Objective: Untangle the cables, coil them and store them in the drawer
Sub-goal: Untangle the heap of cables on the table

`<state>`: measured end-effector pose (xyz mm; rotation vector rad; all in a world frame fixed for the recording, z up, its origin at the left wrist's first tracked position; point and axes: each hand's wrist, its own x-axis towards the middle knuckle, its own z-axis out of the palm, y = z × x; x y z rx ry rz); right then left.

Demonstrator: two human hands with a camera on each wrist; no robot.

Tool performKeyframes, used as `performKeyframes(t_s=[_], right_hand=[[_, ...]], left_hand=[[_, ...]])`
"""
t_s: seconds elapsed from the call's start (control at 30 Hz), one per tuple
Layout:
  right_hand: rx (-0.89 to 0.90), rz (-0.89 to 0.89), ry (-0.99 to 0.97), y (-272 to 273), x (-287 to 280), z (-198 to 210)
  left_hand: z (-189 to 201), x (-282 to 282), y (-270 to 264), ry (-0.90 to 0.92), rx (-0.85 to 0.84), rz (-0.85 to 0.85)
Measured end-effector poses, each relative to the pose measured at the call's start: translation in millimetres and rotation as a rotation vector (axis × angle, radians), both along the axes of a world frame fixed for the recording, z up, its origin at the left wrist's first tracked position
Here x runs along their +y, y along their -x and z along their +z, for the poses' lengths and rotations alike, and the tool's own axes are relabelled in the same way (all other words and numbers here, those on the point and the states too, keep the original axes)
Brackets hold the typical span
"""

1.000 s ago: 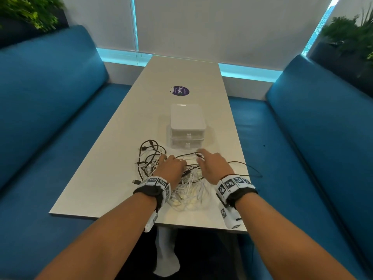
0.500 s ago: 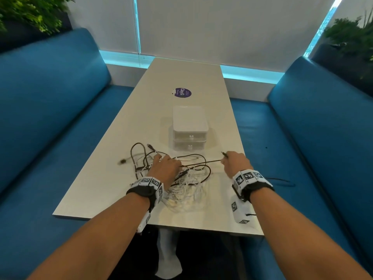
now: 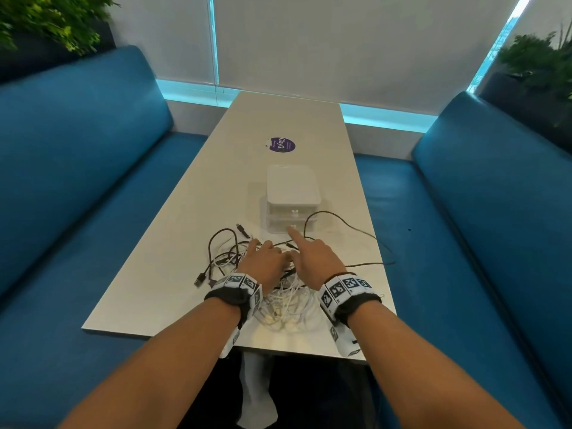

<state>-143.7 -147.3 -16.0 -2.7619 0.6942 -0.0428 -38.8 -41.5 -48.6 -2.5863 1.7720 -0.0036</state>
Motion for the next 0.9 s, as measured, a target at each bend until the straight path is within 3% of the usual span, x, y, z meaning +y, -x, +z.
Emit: performKeyframes(t_s=[0.17, 0.33, 0.57, 0.9], right_hand=[[0.079, -0.017, -0.077, 2, -11, -15], [0.047, -0.065, -0.159, 4, -18, -5], [0.142, -0.362, -0.014, 45, -66, 15], [0.029, 0.000, -0.127, -1, 3, 4]], left_hand=[[-6, 3, -1, 0.057, 0.004, -0.032], [-8, 4, -1, 0.086, 0.028, -0.030], [-5, 16, -22, 0.033, 0.023, 0.044], [-2, 6, -9, 0.006, -0.019, -0.003]])
